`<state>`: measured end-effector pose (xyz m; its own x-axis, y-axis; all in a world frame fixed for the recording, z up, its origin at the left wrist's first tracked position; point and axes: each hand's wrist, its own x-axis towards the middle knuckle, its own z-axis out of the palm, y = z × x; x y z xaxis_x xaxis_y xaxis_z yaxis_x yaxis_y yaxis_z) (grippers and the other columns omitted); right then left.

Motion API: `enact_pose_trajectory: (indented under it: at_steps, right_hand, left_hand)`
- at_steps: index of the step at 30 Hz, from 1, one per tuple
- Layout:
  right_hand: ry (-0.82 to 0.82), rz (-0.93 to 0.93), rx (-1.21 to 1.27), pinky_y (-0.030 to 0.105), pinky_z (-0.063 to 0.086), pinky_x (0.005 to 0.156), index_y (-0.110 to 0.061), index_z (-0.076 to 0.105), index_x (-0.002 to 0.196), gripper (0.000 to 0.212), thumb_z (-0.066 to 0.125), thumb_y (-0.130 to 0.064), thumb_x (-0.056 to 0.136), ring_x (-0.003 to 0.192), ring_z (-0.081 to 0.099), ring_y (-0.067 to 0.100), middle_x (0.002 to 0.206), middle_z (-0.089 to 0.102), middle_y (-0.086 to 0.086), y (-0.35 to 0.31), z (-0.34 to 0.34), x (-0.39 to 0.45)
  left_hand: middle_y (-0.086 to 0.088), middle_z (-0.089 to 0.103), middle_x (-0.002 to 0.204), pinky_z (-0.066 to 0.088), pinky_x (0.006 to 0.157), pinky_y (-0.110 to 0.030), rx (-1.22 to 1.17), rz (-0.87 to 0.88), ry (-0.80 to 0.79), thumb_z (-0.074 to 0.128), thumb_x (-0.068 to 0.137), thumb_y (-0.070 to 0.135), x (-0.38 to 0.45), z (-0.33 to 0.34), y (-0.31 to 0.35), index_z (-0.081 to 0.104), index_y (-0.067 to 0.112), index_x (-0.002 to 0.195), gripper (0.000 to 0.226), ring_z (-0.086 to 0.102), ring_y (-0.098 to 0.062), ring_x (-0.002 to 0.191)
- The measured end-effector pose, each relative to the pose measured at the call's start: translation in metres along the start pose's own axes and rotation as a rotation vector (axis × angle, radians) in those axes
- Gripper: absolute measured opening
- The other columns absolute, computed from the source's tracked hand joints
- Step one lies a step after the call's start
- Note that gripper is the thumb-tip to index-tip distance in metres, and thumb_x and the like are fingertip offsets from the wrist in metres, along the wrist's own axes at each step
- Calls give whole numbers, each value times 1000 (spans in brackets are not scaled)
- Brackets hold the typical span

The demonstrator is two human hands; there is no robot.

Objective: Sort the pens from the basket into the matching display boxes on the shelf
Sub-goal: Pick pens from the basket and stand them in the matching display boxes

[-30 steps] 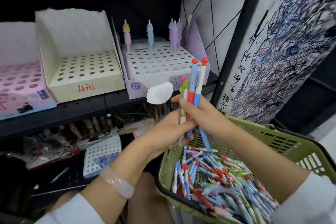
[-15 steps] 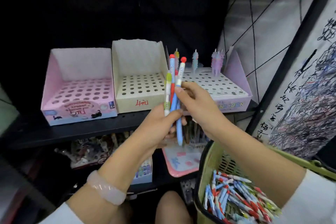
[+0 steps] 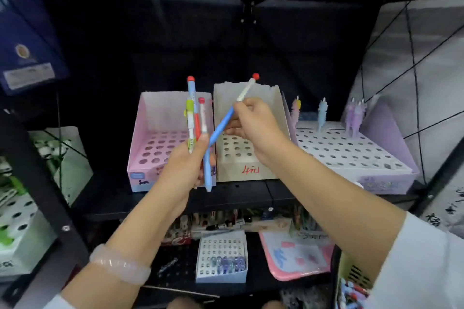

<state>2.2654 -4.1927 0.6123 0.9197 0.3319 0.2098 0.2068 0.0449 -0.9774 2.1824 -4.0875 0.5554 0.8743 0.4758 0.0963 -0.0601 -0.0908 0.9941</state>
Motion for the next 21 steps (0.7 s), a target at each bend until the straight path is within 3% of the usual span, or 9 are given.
enact_pose_trajectory:
  at_steps: [2,5,8,11,15,21]
  right_hand:
    - [124,-93,13,17,54,55,-8,46,91,8,42,-12,97,62,65,11,82,63,11,-2,-1,20]
    - [227,-253,-296,21,55,65,-7,42,99,7,42,-15,98,80,66,23,92,66,15,5,-6,50]
    - [153,-235,-536,42,54,74,-6,42,103,12,40,-16,99,83,65,29,93,64,18,26,-4,64]
    - [102,-226,-627,37,53,65,-9,40,99,10,40,-19,98,77,63,28,88,62,14,41,0,73]
    - [75,-239,-687,43,54,74,-12,40,96,9,42,-21,98,81,65,29,91,64,14,40,2,88]
    - [-24,-231,-834,29,45,59,-14,40,97,8,42,-22,97,72,60,23,88,63,11,55,1,96]
  left_hand:
    - [2,54,63,32,38,-16,-23,-5,63,43,95,41,7,-13,1,57,20,83,28,39,-2,36]
    - [8,57,56,33,35,-15,-26,3,81,44,97,33,14,-30,5,59,19,87,22,40,-1,34]
    - [8,57,56,32,35,-16,-43,5,67,44,97,28,17,-39,8,59,19,89,20,40,-1,35]
    - [10,58,51,33,35,-17,-85,-8,23,45,97,25,18,-42,7,60,20,92,16,40,-3,37]
    - [8,59,52,31,34,-17,-130,-21,7,46,96,23,19,-43,4,59,17,96,14,39,-4,37]
    - [8,59,52,31,34,-17,-158,-11,-3,47,95,23,21,-43,1,60,17,97,14,40,-4,37]
